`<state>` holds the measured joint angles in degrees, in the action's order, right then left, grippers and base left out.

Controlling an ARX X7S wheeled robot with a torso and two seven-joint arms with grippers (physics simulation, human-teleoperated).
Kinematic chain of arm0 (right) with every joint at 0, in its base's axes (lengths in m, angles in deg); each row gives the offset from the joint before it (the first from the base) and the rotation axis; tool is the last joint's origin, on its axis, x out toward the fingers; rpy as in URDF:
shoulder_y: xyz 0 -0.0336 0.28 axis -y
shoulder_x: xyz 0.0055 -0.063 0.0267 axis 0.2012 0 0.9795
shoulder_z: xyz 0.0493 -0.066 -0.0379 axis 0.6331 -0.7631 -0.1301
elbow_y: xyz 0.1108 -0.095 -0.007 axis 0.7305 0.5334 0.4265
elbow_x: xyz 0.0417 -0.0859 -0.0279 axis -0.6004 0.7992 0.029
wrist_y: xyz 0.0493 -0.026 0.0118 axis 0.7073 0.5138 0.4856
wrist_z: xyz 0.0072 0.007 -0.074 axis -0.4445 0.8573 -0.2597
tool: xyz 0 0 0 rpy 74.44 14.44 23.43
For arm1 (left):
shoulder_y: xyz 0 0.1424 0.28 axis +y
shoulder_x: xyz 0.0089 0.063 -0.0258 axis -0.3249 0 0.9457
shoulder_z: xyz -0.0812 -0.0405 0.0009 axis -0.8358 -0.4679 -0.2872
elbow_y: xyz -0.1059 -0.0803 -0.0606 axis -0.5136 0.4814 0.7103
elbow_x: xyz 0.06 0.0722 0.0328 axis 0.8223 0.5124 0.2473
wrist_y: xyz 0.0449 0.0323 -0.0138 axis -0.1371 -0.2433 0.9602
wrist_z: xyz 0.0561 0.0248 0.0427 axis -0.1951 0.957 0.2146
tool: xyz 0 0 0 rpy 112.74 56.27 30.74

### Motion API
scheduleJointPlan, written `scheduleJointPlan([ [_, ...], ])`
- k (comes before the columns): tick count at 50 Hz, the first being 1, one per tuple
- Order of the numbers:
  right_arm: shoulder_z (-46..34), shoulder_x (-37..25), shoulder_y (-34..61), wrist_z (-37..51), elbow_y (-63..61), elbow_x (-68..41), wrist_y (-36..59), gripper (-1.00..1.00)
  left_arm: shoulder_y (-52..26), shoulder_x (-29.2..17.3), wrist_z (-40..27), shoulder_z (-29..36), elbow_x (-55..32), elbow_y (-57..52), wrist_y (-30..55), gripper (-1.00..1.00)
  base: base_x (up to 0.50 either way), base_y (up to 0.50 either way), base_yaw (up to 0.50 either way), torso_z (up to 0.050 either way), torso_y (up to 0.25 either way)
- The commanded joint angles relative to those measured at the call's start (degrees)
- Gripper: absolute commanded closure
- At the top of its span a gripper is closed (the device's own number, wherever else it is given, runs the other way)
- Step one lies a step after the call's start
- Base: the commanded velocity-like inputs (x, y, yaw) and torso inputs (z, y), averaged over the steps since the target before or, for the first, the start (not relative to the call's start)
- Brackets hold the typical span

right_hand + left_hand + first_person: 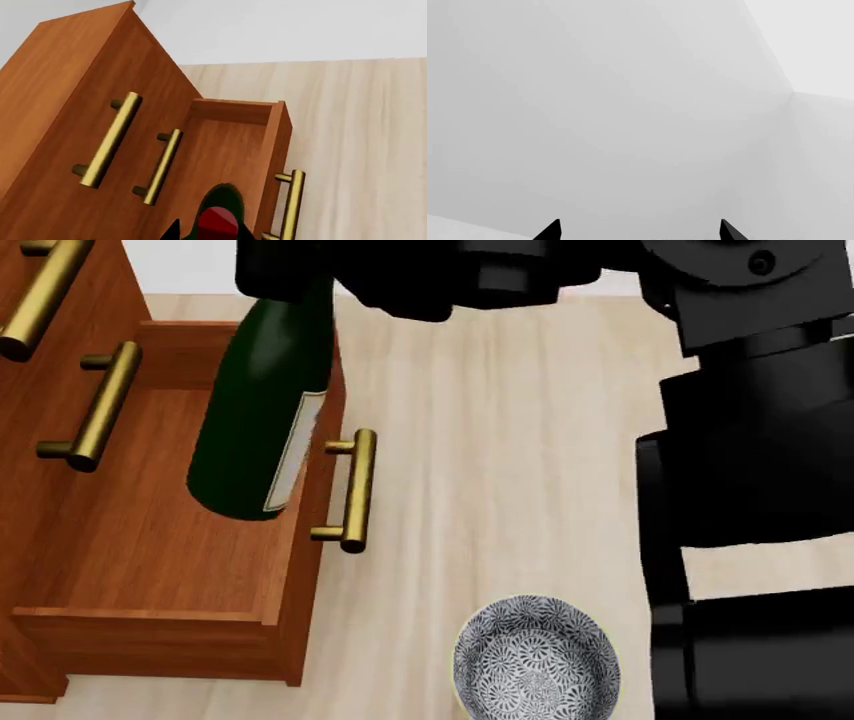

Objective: Put the wine bottle in the bottom drawer of the cabinet.

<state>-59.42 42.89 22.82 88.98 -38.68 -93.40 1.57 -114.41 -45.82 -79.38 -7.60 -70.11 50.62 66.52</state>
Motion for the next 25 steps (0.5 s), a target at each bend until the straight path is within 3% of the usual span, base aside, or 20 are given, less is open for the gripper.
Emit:
scheduleJointPlan([
  [1,-4.6,5.1,2.8,-8.3,4.1,6.7,-3.5,1.0,0.4,0.0,0.1,0.4,0.1,0.2,-0.3,-1.0,0.0,0.0,0.0,0.0,0.0],
  [5,-8.3,6.7,3.0,-10.1,5.0,7.1,-5.9,1.0,0.5,-0.1,0.0,0.5,0.1,0.2,-0.3,-1.0,0.0,0.0,0.0,0.0,0.0],
  [17,-42.4,6.8,5.9,-15.4,5.5,-12.6,-25.0,1.0,2.5,1.5,1.7,-0.4,0.2,1.4,-3.4,-1.0,0.0,0.0,0.0,0.0,0.001],
  [25,-56.1,6.8,8.1,-16.5,1.4,-23.4,-32.9,1.0,2.6,1.3,1.9,-0.6,-0.2,1.5,-3.2,-1.0,0.0,0.0,0.0,0.0,0.0],
])
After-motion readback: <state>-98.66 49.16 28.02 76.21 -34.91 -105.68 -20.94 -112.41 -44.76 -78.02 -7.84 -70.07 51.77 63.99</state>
